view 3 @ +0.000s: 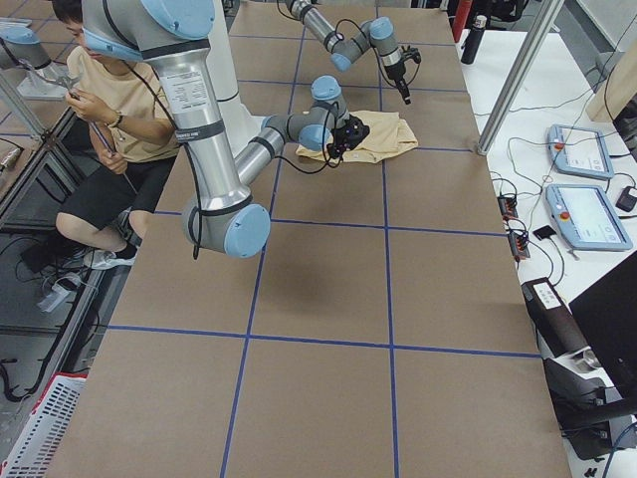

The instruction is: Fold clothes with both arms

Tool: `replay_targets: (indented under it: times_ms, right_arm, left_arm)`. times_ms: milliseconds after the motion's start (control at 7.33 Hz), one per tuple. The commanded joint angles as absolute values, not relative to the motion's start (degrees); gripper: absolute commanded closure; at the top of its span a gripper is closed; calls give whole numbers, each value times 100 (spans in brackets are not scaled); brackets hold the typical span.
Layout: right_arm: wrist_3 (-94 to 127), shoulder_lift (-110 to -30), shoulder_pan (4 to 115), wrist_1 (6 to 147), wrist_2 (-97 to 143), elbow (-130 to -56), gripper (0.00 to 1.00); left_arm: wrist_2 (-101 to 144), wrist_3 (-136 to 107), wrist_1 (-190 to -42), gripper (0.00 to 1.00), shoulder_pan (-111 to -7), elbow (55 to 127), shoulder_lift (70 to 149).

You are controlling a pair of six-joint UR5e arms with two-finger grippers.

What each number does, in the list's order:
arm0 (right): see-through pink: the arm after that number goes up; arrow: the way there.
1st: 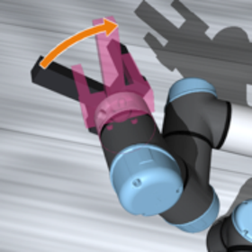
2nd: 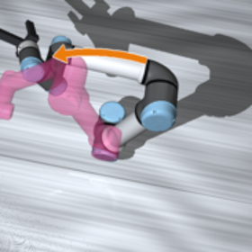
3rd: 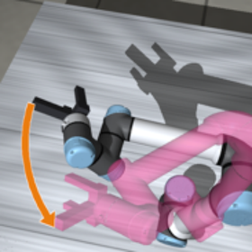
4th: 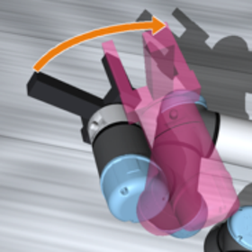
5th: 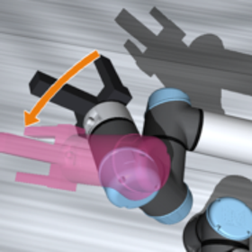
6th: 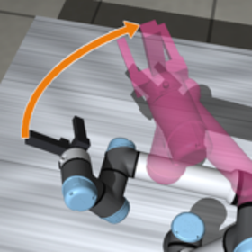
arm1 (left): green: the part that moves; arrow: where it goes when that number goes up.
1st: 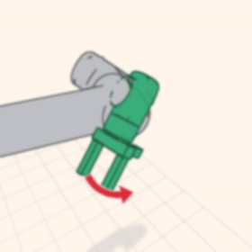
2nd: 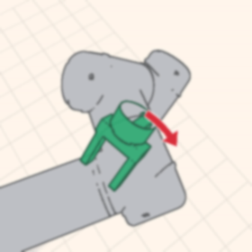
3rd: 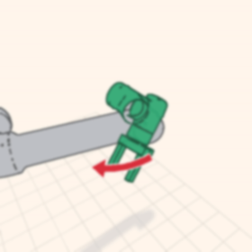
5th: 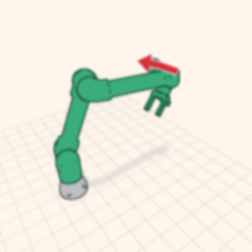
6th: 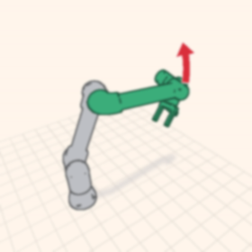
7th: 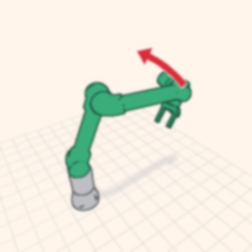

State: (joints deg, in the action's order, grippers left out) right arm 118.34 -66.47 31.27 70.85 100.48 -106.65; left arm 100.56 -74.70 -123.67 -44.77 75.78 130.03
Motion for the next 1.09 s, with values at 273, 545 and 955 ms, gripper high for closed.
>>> replay_targets:
  times_ms: [273,545,955]
  right_arm:
    - [13280,-6390,1534,7364,8435,-10618,0]
    - [13559,-6380,1276,7725,8358,-10617,0]
    - [13562,-6346,1169,7717,8341,-10407,0]
  left_arm:
    - [10283,-7471,-11900,54,-4544,8666,12401]
    - [10274,-7488,-11900,53,-4544,8666,12410]
    - [10274,-7488,-11900,53,-4535,8666,12410]
